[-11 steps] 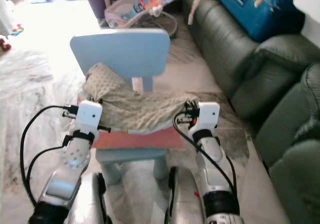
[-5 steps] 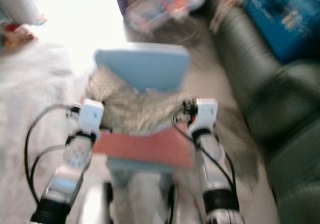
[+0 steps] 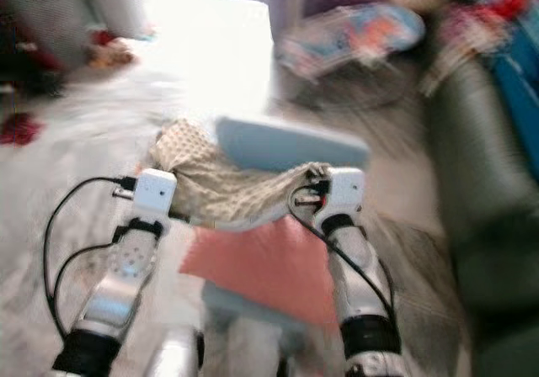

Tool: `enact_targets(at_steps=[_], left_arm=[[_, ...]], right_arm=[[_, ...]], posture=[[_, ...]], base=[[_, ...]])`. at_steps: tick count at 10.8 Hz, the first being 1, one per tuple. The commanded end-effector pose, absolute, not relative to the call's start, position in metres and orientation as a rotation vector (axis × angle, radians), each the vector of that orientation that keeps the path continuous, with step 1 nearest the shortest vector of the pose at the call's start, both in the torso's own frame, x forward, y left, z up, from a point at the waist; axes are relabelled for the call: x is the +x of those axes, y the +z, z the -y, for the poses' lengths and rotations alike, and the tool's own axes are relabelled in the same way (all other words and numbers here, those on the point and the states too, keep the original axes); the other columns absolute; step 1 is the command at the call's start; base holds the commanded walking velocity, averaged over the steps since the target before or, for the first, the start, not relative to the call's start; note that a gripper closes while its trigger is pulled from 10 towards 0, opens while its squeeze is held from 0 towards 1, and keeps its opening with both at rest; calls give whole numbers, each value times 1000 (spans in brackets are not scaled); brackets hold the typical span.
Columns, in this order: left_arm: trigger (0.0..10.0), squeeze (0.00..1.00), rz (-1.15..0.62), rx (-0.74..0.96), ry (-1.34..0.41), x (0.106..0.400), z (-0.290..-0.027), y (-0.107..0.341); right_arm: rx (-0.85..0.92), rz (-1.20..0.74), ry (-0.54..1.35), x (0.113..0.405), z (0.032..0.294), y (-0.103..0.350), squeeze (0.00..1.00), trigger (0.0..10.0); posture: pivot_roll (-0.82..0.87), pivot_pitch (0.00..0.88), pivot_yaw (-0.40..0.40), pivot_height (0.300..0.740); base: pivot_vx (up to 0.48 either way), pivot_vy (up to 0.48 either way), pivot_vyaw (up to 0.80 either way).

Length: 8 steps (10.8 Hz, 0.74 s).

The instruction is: Move the pillow to the sofa

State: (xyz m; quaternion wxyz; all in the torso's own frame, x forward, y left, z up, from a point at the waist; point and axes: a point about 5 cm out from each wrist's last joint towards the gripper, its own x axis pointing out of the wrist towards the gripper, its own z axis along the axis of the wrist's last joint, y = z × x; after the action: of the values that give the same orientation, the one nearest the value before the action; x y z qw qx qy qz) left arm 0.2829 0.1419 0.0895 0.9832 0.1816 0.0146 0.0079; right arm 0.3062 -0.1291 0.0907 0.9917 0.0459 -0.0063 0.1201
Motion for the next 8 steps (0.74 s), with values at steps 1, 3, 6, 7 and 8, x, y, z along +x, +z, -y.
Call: enact_targets(at_steps=[1, 3, 6, 7, 8], left_arm=[[10000, 0, 4, 359, -52, 287, -120, 94], [10000, 0, -4, 356, -53, 287, -120, 92], [10000, 0, -5, 345, -55, 286, -120, 91], [10000, 0, 3, 359, -54, 284, -119, 91], [10000, 0, 11, 367, -58, 284, -117, 91]], right_arm=[[74, 6, 183, 303, 147, 88, 0, 10000], [51, 32, 209, 300, 146, 90, 0, 10000], [49, 31, 198, 300, 146, 91, 0, 10000], [51, 30, 201, 299, 145, 91, 0, 10000], [52, 29, 199, 299, 145, 91, 0, 10000]], posture=[[15, 0, -45, 740], [14, 0, -48, 740], [14, 0, -50, 740], [14, 0, -50, 740], [15, 0, -51, 740]], base=[[0, 0, 0], [0, 0, 0], [0, 0, 0], [0, 0, 0], [0, 0, 0]])
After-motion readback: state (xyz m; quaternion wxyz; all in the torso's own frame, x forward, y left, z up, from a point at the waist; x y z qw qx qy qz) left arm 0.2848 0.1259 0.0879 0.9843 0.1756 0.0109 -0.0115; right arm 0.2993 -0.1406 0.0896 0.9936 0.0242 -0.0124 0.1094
